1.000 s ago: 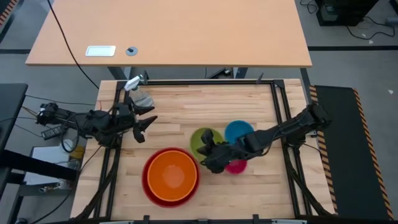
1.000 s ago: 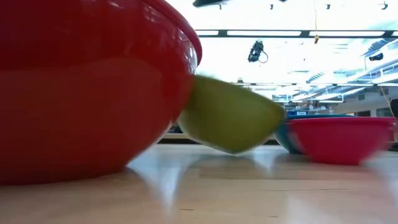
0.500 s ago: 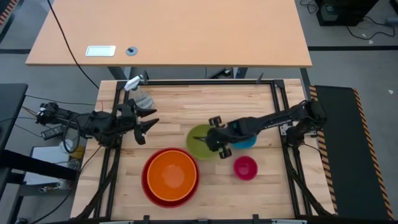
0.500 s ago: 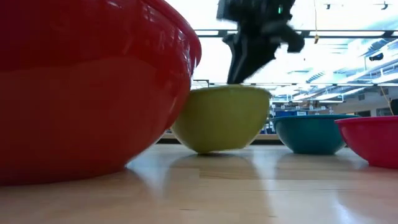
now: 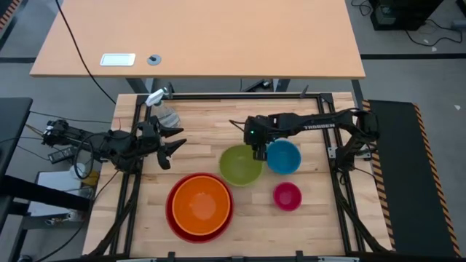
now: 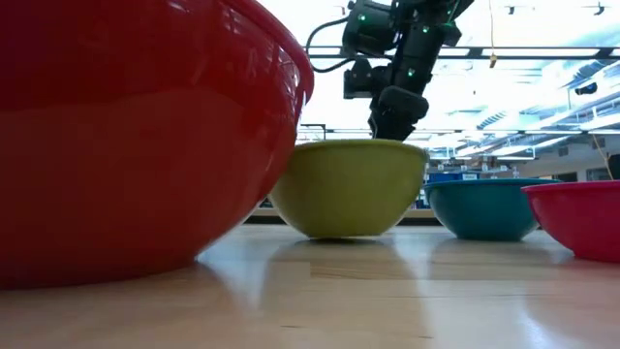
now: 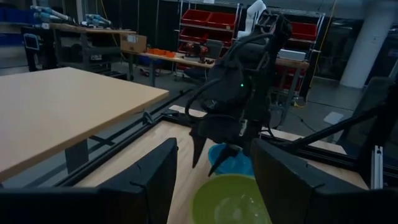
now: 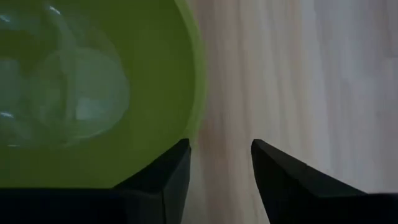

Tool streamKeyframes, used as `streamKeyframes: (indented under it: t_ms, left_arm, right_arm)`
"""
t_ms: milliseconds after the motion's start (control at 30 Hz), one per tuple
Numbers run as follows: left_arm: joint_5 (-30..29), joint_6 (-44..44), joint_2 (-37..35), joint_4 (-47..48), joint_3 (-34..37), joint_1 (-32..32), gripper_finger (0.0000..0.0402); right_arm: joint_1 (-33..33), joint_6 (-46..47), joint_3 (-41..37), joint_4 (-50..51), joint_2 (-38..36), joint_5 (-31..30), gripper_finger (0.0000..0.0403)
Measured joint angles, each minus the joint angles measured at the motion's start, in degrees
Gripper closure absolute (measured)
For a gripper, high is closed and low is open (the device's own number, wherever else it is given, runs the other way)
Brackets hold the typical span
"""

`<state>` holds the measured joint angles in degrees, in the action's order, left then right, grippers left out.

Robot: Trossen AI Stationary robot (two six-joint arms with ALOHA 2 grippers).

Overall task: Nest bowls inside each other
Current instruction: Stack the green bowl on top of the orange bowl

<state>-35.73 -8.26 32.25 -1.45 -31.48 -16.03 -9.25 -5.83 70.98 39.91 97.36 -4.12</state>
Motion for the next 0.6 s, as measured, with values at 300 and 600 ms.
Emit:
streamKeyframes:
  t_ms: [300, 600]
  left_arm:
    - [0.0, 0.1, 0.0, 0.1, 0.0, 0.0, 0.0194]
    - [0.0, 0.0, 0.0, 0.5, 0.0, 0.0, 0.0194]
  right_arm:
    - [-0.6, 3.9, 0.0, -1.2, 4.5, 4.2, 0.0217]
    - [-1.2, 4.4, 0.0, -4.7, 10.1, 4.3, 0.0273]
